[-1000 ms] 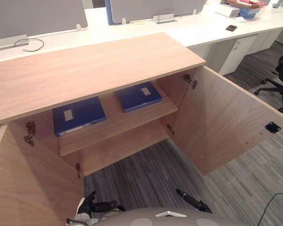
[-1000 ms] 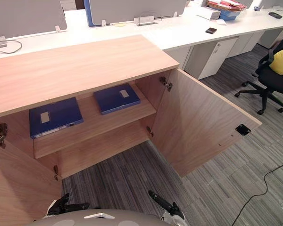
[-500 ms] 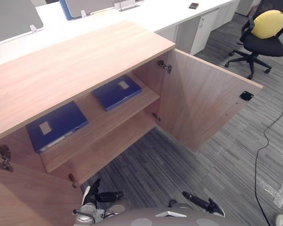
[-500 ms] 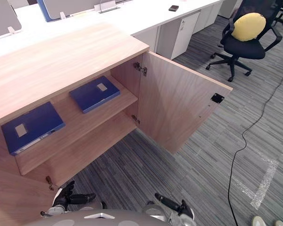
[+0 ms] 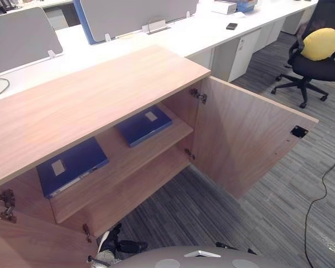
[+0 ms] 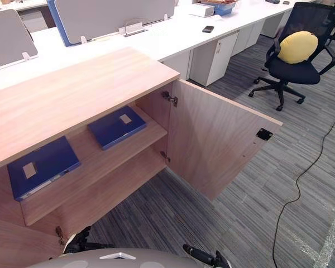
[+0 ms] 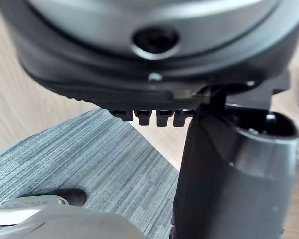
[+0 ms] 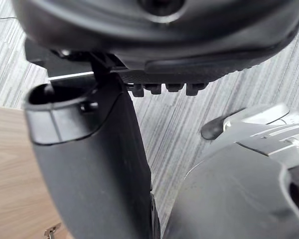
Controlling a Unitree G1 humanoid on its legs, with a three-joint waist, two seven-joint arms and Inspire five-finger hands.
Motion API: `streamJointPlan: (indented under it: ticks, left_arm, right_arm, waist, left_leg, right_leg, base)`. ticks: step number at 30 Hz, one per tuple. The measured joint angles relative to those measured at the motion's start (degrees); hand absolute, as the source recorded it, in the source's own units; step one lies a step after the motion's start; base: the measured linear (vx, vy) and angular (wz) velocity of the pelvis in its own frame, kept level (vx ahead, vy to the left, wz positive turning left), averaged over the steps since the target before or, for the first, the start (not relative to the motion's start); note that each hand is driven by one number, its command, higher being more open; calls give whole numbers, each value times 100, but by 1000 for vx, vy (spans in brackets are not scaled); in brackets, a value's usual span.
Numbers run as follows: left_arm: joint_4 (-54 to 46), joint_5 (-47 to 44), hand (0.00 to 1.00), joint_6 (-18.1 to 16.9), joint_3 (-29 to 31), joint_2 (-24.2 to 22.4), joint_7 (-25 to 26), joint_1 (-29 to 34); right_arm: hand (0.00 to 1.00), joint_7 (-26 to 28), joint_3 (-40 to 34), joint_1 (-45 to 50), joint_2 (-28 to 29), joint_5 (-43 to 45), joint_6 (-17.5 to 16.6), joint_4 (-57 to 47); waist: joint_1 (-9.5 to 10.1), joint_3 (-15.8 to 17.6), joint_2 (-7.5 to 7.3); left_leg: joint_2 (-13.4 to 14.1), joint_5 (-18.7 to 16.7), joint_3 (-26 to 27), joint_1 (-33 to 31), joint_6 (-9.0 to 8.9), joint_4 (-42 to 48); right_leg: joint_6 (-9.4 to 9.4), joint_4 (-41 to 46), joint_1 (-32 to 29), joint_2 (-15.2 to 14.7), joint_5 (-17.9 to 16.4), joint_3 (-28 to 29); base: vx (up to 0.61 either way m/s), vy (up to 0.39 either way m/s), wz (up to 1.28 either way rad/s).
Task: Walk over to the cabinet, pick up the folder, carry it to the office cabinet, place the folder inside the office cabinet, then close the office cabinet door
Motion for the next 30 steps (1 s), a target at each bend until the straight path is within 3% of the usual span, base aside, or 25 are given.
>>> streamJointPlan:
  ticks: [12,18,26,30]
  left_arm:
    - [78,-16,100,2,-129,107,-159,-38]
    - [95,-170,100,1,-116,126,-167,-31]
    - [109,-171,100,31,273,154,-214,19]
    - [65,-173,100,32,468,147,-267,54]
  right_arm:
    - [100,21,11,7,39,-192,58,33]
    - [100,46,-21,103,58,-144,47,14]
    - [100,41,-1006,104,85,-91,137,-44]
    - [100,15,-1530,-18,-305,-78,173,-221]
  waist:
    - [32,-48,-125]
    - [58,-75,-174]
    - [37,-152,-305]
    - [16,-191,-303]
  left_leg:
    - [16,501,-185,69,-78,-573]
    - [19,518,-122,-7,-91,-565]
    - [15,397,49,-16,-67,-506]
    - [-8,291,107,-153,-46,-333]
  right_leg:
    - [82,4,-76,-31,44,-234]
    - [112,-7,-180,-27,98,-141]
    - [117,-3,-274,-30,109,41]
    - [98,45,-385,-42,90,100]
  base:
    - [-84,-20,10]
    - [-11,-18,-7]
    - [40,10,-13]
    - [8,14,-7]
